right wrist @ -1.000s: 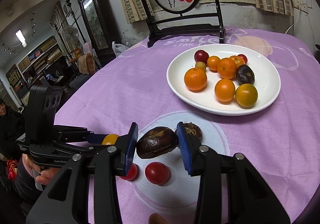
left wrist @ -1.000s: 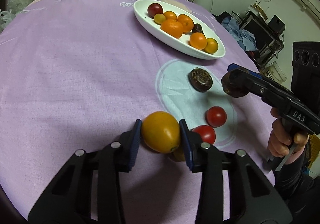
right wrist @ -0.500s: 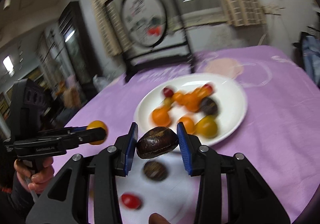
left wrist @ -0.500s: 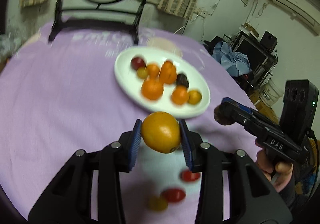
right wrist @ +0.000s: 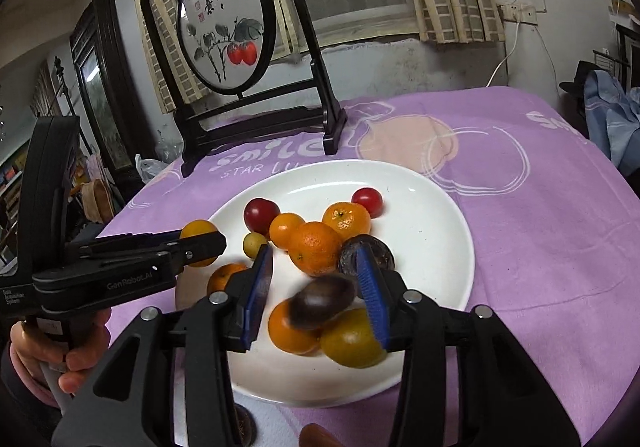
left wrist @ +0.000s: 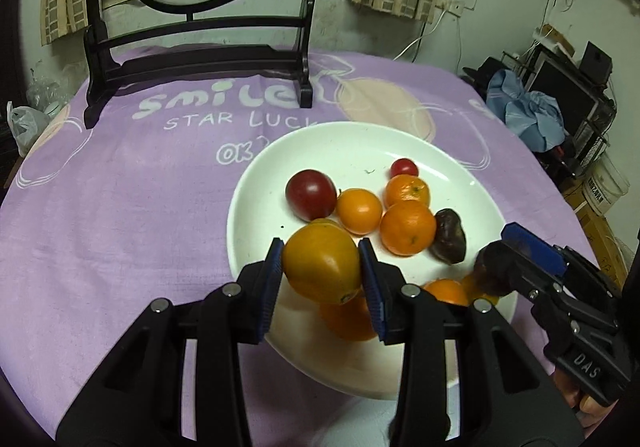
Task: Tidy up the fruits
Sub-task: 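Carry the dark fruit and yellow tomato to the plate and release them, then grasp a red tomato with the right tool while the left tool approaches yellow citrus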
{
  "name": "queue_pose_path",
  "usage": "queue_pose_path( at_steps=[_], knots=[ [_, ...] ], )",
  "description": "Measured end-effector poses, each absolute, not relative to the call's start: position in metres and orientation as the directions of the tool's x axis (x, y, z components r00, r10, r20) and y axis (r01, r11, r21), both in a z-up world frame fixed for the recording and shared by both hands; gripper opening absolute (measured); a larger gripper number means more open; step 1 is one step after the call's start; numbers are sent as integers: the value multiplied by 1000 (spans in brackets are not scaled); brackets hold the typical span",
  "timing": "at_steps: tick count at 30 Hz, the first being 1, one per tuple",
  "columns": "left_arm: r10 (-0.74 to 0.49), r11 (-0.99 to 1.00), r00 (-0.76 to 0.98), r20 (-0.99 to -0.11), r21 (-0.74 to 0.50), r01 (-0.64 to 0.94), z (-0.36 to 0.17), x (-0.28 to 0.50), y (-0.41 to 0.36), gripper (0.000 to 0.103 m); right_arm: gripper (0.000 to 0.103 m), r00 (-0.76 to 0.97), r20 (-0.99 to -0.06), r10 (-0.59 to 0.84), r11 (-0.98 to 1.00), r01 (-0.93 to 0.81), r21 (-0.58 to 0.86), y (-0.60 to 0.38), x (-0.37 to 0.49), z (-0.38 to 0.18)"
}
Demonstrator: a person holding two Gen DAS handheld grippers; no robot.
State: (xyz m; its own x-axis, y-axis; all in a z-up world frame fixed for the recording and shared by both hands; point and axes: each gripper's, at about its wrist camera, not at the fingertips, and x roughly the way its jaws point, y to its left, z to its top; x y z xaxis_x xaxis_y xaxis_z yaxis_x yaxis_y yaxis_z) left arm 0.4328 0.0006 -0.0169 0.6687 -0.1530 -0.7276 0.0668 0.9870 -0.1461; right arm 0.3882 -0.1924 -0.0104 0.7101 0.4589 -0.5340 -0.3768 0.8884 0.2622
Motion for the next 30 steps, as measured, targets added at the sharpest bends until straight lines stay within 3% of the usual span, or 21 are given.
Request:
queue_pose_path(
  at_steps=[3,10,14,21,26,30],
  knots=[
    [-119,992,701,-703,-108,59,-9,423,0,75,56,711,-528,465,885,-380,268,-194,384,-5],
    [-129,990,762,-634,-128,61,22,371,9,90,58,693,-511,508,861,-424,281,-198,357,12],
    [-111,991,777,-619,-129,39,12,328,27,93,59,655,-530,538,841,-463,282,-197,330,12],
    [-92,988,735,-672,-155,-18,-23,280,56,95,60,425,-663,617,750,-574,330,-177,284,-24],
    [-15,993,747,-664,-100,-69,-29,261,65,95,60,332,-707,625,698,-643,315,-163,262,-35],
    [-37,988,747,-663,-137,-72,-28,262,71,95,51,314,-725,613,694,-652,305,-158,259,-40]
  ],
)
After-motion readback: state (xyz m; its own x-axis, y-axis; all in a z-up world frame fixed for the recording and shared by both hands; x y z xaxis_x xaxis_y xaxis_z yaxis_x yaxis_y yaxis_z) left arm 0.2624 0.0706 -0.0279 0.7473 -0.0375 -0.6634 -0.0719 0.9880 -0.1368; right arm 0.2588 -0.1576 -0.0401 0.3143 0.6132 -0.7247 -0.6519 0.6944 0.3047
